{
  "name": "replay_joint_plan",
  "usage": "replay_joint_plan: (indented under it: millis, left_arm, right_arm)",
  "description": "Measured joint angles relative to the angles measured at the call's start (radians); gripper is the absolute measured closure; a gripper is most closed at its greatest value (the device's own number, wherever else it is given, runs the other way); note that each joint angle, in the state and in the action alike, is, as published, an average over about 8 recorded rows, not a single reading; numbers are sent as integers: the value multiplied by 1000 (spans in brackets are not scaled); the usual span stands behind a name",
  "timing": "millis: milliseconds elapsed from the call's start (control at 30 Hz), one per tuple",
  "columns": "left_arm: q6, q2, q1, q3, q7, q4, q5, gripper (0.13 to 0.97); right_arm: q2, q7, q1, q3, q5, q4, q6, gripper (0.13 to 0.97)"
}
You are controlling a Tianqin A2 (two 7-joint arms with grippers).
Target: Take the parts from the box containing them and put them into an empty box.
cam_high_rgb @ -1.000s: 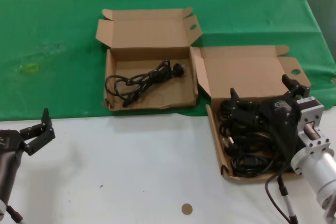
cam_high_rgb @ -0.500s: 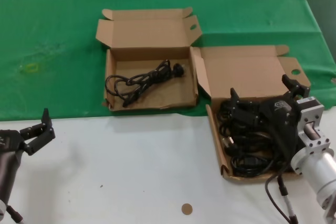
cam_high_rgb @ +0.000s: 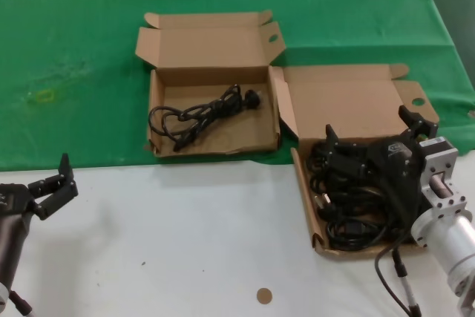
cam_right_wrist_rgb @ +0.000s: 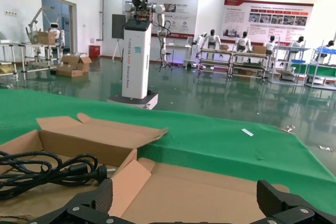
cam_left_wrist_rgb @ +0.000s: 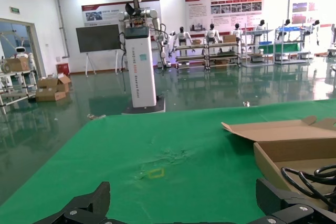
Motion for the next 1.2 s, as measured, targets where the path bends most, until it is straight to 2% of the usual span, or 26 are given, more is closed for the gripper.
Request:
replay_joint_plan:
  millis: [1200]
  left_arm:
    - [0, 0, 0, 0, 0, 0, 0, 132]
  right_arm:
    - [0, 0, 0, 0, 0, 0, 0, 129]
